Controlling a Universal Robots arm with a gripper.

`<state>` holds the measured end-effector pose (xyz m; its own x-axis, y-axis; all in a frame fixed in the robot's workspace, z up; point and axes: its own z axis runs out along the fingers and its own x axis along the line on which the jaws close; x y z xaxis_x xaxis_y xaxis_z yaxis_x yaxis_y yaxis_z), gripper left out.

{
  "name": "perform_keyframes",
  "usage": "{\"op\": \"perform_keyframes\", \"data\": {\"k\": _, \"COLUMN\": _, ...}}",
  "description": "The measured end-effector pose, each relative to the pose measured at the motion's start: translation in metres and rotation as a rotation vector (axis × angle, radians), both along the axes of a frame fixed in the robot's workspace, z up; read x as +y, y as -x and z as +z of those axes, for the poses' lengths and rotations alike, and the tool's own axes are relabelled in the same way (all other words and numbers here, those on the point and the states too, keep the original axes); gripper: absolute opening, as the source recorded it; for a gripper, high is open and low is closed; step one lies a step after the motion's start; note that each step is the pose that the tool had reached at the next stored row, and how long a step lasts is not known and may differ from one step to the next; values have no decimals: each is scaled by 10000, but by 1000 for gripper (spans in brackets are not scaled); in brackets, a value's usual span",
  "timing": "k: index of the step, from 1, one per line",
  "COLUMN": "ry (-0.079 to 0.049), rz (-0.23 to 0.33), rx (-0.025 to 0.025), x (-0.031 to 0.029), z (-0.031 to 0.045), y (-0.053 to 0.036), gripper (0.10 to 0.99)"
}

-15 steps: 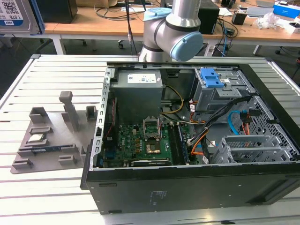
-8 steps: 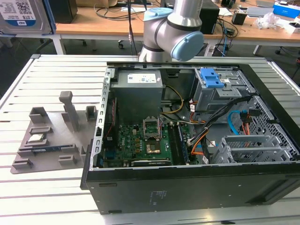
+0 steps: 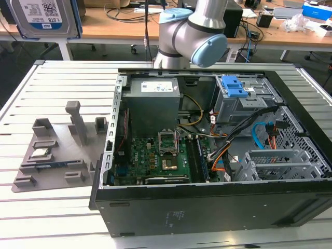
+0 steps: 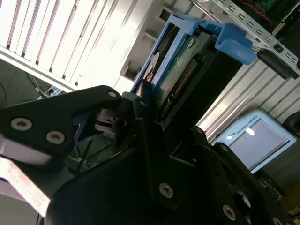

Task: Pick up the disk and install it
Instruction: 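Pick up the disk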

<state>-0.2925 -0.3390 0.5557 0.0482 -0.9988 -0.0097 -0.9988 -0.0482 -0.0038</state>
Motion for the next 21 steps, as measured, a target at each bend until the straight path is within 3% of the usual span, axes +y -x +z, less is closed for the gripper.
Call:
{"op": "perform_keyframes", "data": {"k": 12, "ry": 48, "rz": -1, "rx": 1, "x": 2, "z": -6, "y": -256, "gripper": 361}}
{"op": "perform_keyframes", "data": {"k": 13, "ry": 59, "rz": -1, "rx": 1, "x": 3, "z": -6, "y": -293, "gripper": 361}}
{"op": "perform_keyframes", "data": {"k": 15, "ry": 69, "rz": 1, "rx": 2, "x": 14, "z": -6, "y": -480, "gripper": 361}}
{"op": "perform_keyframes", "data": {"k": 21, "ry": 69, "rz": 1, "rx": 4, "x": 17, "z": -6, "y": -690, "gripper": 361}}
